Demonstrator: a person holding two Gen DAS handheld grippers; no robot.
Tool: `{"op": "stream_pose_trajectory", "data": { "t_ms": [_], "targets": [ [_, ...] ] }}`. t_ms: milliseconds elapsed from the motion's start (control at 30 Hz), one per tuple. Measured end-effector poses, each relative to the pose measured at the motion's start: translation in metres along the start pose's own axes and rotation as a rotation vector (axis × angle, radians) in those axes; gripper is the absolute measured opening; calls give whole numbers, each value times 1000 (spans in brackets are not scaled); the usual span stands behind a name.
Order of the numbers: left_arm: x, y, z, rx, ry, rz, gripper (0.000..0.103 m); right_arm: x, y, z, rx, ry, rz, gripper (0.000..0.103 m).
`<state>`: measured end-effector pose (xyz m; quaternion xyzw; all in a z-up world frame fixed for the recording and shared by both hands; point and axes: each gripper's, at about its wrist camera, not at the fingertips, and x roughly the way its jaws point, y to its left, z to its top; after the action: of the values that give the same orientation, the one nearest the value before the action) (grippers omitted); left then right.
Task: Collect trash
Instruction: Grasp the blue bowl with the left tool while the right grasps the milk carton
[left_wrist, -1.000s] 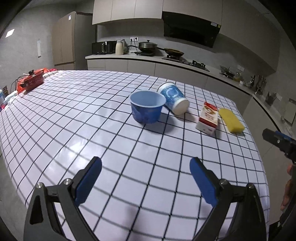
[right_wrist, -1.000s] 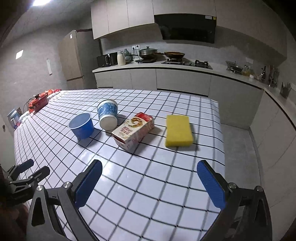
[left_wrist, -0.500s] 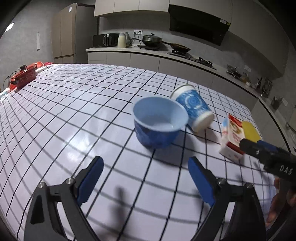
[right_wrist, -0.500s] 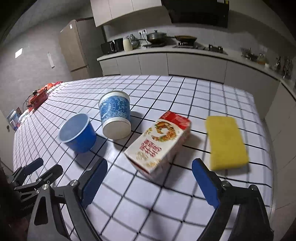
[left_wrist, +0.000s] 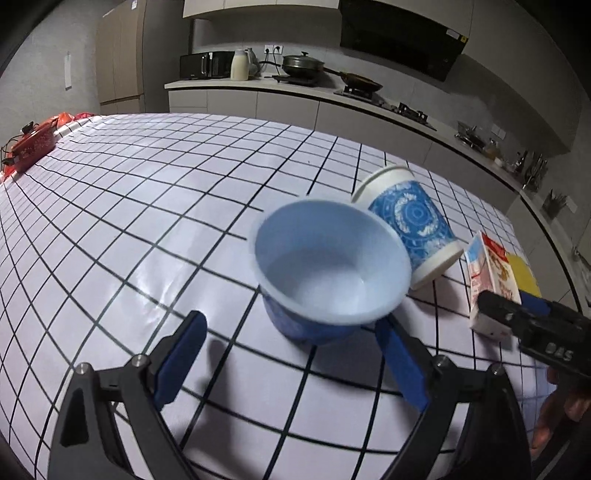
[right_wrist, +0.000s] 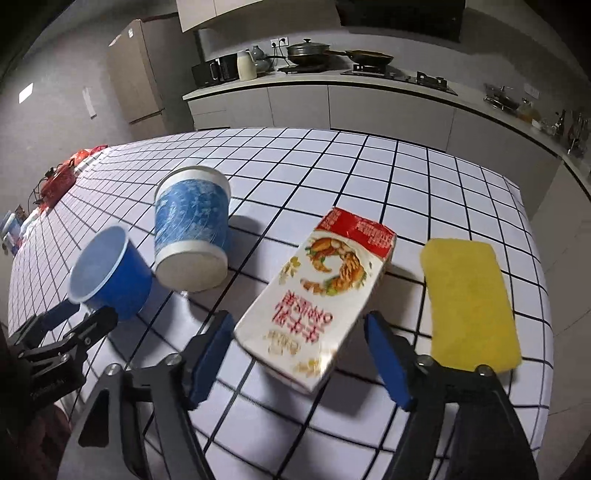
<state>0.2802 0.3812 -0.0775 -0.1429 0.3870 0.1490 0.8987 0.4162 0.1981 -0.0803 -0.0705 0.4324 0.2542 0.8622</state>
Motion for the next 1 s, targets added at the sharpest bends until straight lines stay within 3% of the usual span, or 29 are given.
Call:
{"op": "stream_pose_trajectory", "data": {
  "t_ms": [167,300,367,433,467,500,833,867,900,933,1000],
  "targets": [
    [5,0,7,6,2,-6,93,14,4,11,-26,25,12,68],
    [5,6,9,-1,13,-50,67,4,8,6,-50,7,4,66],
    [5,7,8,5,15,-47,68,2,9,4,-55,0,-13,66],
    [6,7,8,5,20,-41,82,2,10,3,-59,-1,-30,73],
    [8,7,9,0,22,-26,94,4,11,4,-61,-1,-32,78],
    [8,7,10,-2,17,-27,98,5,12,4,-58,-6,-37,78],
    [31,3,29,-18,30,-17,98,26,9,18,-35,23,-53,78],
    [35,5,31,-32,42,-22,96,29,10,19,-38,28,-52,74],
    [36,7,32,-43,48,-33,86,31,10,20,-41,31,-47,63],
    [34,9,33,-45,33,-35,77,32,12,21,-55,31,-41,61],
    [32,12,33,-48,23,-44,77,31,15,22,-65,37,-22,55]
  ]
}}
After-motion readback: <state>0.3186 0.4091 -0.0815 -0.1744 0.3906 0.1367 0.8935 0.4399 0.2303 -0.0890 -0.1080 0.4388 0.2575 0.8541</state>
